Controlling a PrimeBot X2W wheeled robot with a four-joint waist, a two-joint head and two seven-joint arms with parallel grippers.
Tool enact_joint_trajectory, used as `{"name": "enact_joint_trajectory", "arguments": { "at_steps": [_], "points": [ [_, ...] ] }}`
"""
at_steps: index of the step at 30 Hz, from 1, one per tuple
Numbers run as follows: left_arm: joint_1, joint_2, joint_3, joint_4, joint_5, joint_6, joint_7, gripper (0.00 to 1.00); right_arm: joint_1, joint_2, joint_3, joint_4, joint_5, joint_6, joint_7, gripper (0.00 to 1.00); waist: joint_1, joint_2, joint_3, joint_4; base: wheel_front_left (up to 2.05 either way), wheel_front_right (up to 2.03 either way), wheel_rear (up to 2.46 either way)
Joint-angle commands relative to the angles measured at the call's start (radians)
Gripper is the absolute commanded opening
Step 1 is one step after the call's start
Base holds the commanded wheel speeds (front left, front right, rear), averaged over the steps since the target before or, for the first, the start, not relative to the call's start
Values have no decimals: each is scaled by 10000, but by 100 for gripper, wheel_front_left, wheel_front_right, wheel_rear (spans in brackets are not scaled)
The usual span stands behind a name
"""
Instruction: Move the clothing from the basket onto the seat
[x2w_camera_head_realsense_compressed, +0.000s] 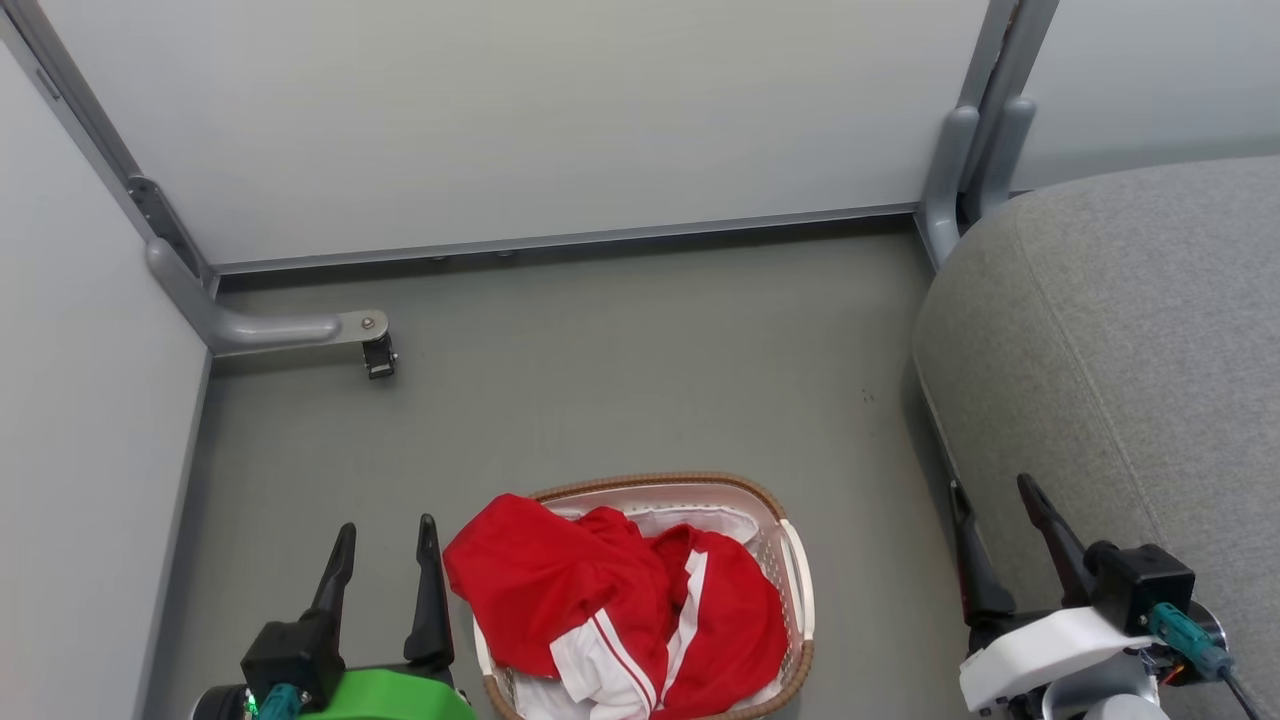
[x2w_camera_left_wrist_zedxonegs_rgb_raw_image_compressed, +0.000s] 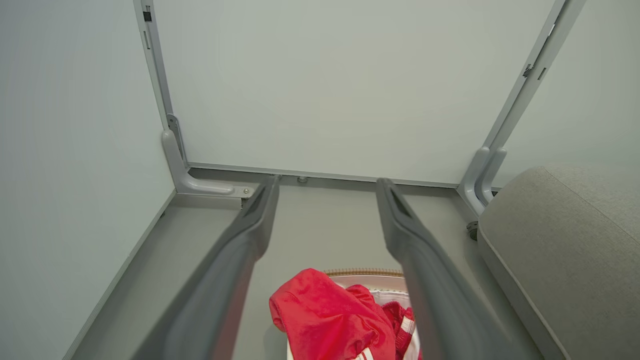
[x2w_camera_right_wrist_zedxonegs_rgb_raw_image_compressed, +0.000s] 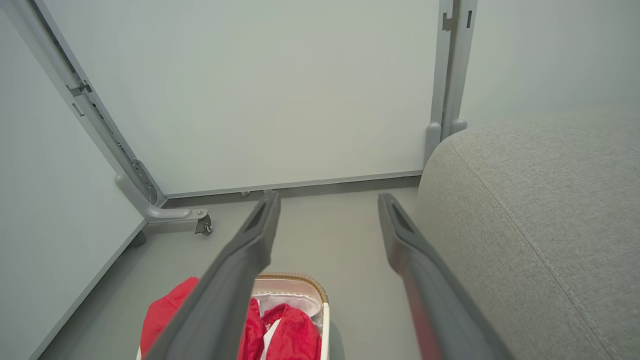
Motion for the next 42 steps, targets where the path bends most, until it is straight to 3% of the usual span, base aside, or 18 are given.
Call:
{"name": "enact_joint_trajectory", "arguments": {
  "at_steps": [1, 7, 42],
  "points": [
    [156, 63, -51, 12, 236, 51, -89, 100, 115, -61, 18, -16, -232, 2, -95, 100, 0, 0, 7, 3, 0, 0, 0],
    [199, 67, -115, 106, 600, 119, -204, 100, 151, -67, 73, -12, -645, 2, -202, 100, 0, 0, 34, 7, 0, 0, 0],
    [-9, 65, -177, 239, 549, 24, -174, 100, 57, -65, -13, -99, -499, 2, -196, 100, 0, 0, 317, 5, 0, 0, 0]
  ]
}}
